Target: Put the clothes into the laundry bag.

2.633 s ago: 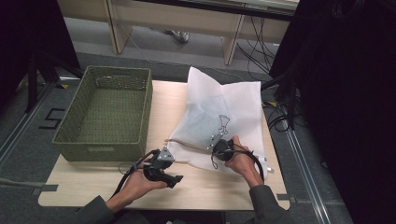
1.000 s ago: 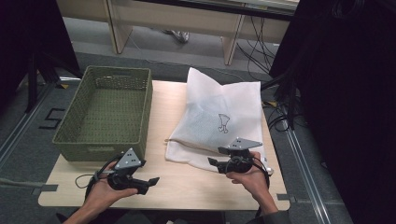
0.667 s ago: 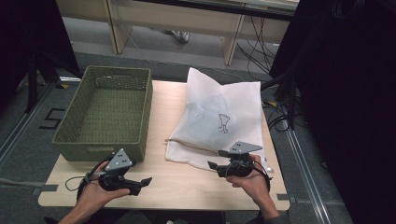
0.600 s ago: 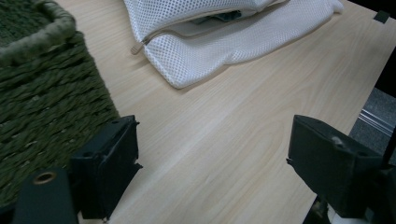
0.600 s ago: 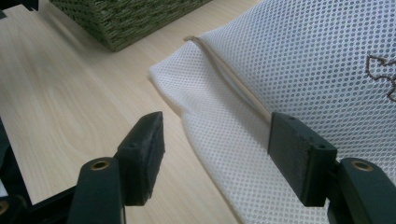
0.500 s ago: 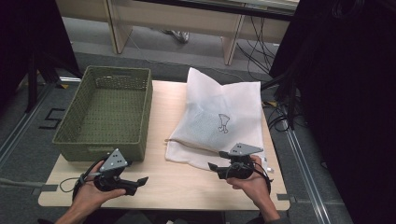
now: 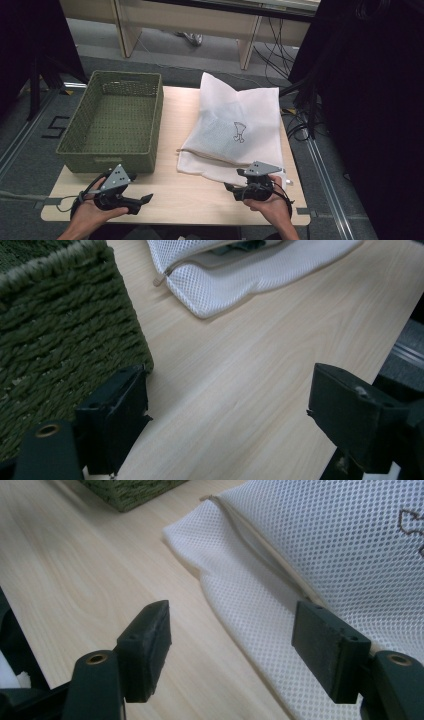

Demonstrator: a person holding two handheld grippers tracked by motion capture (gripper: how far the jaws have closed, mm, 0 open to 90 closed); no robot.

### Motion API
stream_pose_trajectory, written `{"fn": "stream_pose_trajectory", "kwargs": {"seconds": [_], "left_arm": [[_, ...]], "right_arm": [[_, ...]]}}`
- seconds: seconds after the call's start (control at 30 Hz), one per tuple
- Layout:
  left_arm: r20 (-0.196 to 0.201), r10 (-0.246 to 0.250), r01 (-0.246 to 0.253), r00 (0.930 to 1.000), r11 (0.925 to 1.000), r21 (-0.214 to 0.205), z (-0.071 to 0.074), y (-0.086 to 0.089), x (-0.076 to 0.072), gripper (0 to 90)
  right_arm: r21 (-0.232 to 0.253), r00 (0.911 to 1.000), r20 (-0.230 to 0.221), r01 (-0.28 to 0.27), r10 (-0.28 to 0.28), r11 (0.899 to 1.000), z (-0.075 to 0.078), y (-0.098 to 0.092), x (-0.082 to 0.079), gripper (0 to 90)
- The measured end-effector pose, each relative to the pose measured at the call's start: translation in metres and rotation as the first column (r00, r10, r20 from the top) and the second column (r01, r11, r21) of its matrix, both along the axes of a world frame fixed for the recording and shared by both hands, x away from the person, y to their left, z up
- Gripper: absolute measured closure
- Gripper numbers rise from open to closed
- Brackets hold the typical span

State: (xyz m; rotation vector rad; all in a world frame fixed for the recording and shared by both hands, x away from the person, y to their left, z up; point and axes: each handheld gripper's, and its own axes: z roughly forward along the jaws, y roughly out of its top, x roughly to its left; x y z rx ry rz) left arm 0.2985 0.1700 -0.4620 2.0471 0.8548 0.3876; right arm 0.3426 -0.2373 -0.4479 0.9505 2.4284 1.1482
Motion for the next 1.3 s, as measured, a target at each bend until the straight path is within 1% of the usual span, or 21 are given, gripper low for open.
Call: {"fn": "stream_pose_trajectory", "kwargs": {"seconds": [0.1,0.17,0.2,0.23,0.27,0.3,0.37,0.5,0.57,0.67,0.7,0.8,0.83,0.87,0.9,0.93,1.0,1.1,1.13,1.23,1.3], "left_arm": [[0.006,-0.004,0.004,1.0,1.0,0.007,0.001,0.001,-0.004,15.5],[0.021,-0.015,0.015,0.9997,0.9999,0.005,0.002,0.002,-0.007,15.5],[0.024,-0.008,0.008,0.9997,1.0,0.003,0.002,0.002,-0.008,15.5],[0.007,0.002,-0.002,1.0,1.0,-0.009,0.002,0.001,-0.011,15.5],[0.006,0.005,-0.005,1.0,1.0,-0.008,0.001,0.001,-0.012,15.5],[0.009,-0.002,0.002,1.0,0.9999,0.011,0.002,0.001,-0.012,15.5],[0.013,-0.009,0.009,0.9999,1.0,-0.003,0.0,-0.002,-0.011,15.5],[0.015,-0.011,0.011,0.9998,0.9999,0.007,-0.001,-0.005,-0.01,15.5],[0.0,-0.021,0.021,0.9998,0.9997,0.015,-0.001,-0.003,-0.009,15.5],[0.014,-0.015,0.015,0.9998,0.9999,-0.001,-0.002,-0.005,-0.009,15.5],[0.016,-0.02,0.02,0.9997,0.9997,0.013,-0.001,-0.004,-0.009,15.5],[0.016,-0.03,0.03,0.9994,0.9994,0.017,-0.001,-0.004,-0.008,15.5],[0.017,-0.032,0.032,0.9993,0.9987,0.041,0.0,-0.003,-0.008,15.5],[0.017,-0.026,0.026,0.9995,0.9992,0.031,-0.001,-0.004,-0.008,15.5],[0.018,-0.027,0.026,0.9995,0.9992,0.032,-0.001,-0.004,-0.007,15.5],[0.003,-0.008,0.008,1.0,0.9997,0.022,-0.001,-0.004,-0.008,15.5],[0.003,-0.008,0.008,1.0,0.9997,0.022,-0.001,-0.004,-0.008,15.5],[0.003,-0.015,0.015,0.9999,0.9996,0.023,-0.001,-0.004,-0.008,15.5],[0.001,-0.009,0.009,1.0,0.9999,0.009,-0.002,-0.005,-0.008,15.5],[-0.003,-0.016,0.016,0.9999,0.9998,0.009,-0.002,-0.004,-0.007,15.5],[0.009,-0.011,0.011,0.9999,0.9999,0.003,-0.003,-0.005,-0.007,15.5]], "right_arm": [[0.004,1.0,-0.003,-0.004,0.004,1.0,-0.001,-0.001,-0.004,31.4],[0.017,0.9997,-0.018,0.016,-0.015,1.0,0.0,-0.001,-0.01,31.1],[0.017,1.0,-0.004,0.005,-0.005,1.0,-0.001,-0.002,-0.011,30.8],[0.016,0.9999,-0.008,0.011,-0.01,1.0,-0.001,-0.002,-0.012,30.6],[0.019,1.0,-0.006,0.006,-0.005,1.0,-0.001,-0.003,-0.014,30.4],[0.018,1.0,-0.001,0.004,-0.004,1.0,-0.002,-0.004,-0.016,30.1],[0.013,1.0,-0.005,-0.006,0.006,1.0,-0.003,-0.004,-0.019,29.9],[0.004,0.9999,-0.01,-0.006,0.006,1.0,-0.003,-0.005,-0.02,29.5],[0.001,1.0,-0.009,-0.003,0.003,1.0,-0.004,-0.005,-0.02,29.3],[-0.001,0.9999,-0.014,-0.002,0.002,1.0,-0.004,-0.005,-0.02,29.2],[-0.002,0.9999,-0.014,-0.002,0.002,1.0,-0.004,-0.005,-0.02,29.1],[-0.003,0.9998,-0.018,0.003,-0.003,1.0,-0.004,-0.005,-0.02,28.9],[-0.012,0.9999,-0.008,0.011,-0.011,1.0,-0.004,-0.005,-0.02,28.9],[-0.005,0.9996,-0.021,0.019,-0.019,1.0,-0.004,-0.005,-0.021,28.9],[-0.005,0.9998,-0.017,0.002,-0.002,1.0,-0.004,-0.005,-0.02,28.9],[-0.004,0.9998,-0.019,0.009,-0.009,1.0,-0.004,-0.005,-0.02,28.9],[-0.017,0.9999,-0.003,0.016,-0.016,1.0,-0.004,-0.006,-0.02,28.9],[-0.011,0.9996,-0.018,0.022,-0.022,1.0,-0.004,-0.005,-0.021,28.9],[-0.016,0.9999,0.004,0.016,-0.016,1.0,-0.004,-0.006,-0.02,28.9],[-0.019,0.9999,0.005,0.011,-0.011,1.0,-0.005,-0.007,-0.019,28.9],[-0.012,0.9999,-0.006,0.011,-0.011,1.0,-0.004,-0.007,-0.019,28.9]]}}
